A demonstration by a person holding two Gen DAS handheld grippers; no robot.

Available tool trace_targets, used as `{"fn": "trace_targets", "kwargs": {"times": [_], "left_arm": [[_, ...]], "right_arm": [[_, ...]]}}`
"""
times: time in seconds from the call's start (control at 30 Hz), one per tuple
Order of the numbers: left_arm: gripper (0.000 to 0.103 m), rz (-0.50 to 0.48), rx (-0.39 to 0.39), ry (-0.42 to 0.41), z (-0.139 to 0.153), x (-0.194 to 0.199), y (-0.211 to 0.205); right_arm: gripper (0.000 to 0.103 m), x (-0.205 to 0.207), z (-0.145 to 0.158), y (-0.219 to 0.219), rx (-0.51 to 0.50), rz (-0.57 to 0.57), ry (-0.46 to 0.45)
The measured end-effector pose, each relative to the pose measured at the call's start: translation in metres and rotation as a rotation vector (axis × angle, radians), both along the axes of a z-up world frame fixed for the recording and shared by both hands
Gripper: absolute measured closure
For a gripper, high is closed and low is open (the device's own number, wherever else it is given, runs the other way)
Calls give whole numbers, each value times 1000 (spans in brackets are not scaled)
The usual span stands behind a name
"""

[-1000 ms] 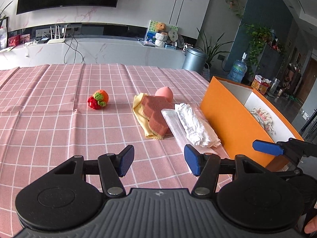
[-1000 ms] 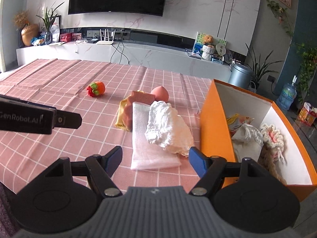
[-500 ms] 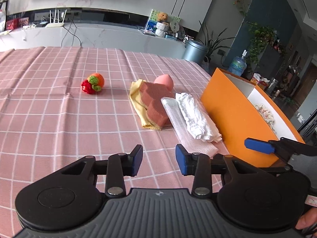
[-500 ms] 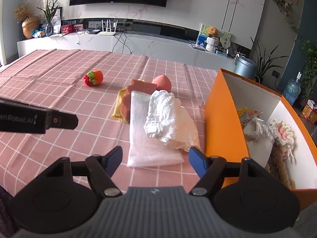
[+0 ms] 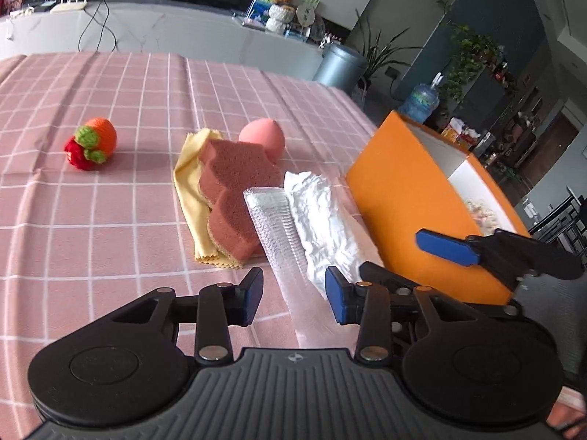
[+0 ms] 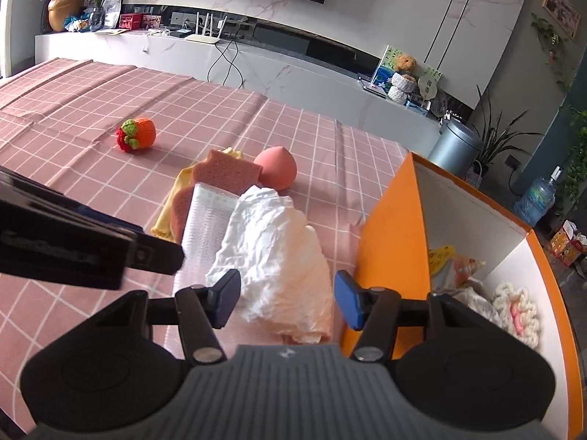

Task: Organize soft objects
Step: 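Grasp the clear plastic bag with the left tool while the right tool grasps the white cloth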

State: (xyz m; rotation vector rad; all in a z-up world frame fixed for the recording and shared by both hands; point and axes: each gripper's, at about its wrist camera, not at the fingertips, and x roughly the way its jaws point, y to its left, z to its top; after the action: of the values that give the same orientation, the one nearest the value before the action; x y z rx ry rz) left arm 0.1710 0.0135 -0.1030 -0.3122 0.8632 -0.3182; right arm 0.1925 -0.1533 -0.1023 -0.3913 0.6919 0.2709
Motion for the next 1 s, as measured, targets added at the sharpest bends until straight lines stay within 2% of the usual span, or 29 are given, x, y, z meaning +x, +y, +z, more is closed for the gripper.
{"fn": "trace_targets", "kwargs": {"times": [0.07,0.13,0.17,0.2,0.27,0.43,0.6,0.67,0.77,0.83,0.87,0.93,0.97,1.0], "left_arm": [[59,-2,-10,26,-10,10,-3],[68,-12,-19,42,-17,15,-6],[75,-16,-23,40,-19,16,-7],[88,-20,-30,35,-20,16,-7],[103,-15,-26,14,-19,13,-7],[103,37,-19,-1,-9,-2,15],[103,106,55,44,-6,-25,44],[103,126,55,64,-7,-32,55],[103,149,97,85,-8,-39,65],[100,144,89,94,-8,-41,70],[94,141,81,95,-9,-41,70],[73,123,84,87,-8,-41,67],[55,112,94,77,-7,-42,63],[44,102,104,65,-6,-42,59]], "right_arm": [[47,2,-2,1,-10,5,-4],[47,2,-4,1,-19,10,-11],[47,2,-5,2,-25,14,-13],[47,2,-6,4,-27,16,-14],[47,2,-6,5,-15,13,-18],[44,11,-10,9,33,4,-2],[24,28,-17,11,170,-62,84],[22,34,-25,12,195,-81,111],[23,42,-38,11,219,-113,166],[27,45,-45,8,247,-131,211],[30,44,-47,7,254,-134,221],[35,39,-49,9,230,-125,205],[39,37,-49,10,218,-118,203],[41,34,-50,11,210,-114,199]]}}
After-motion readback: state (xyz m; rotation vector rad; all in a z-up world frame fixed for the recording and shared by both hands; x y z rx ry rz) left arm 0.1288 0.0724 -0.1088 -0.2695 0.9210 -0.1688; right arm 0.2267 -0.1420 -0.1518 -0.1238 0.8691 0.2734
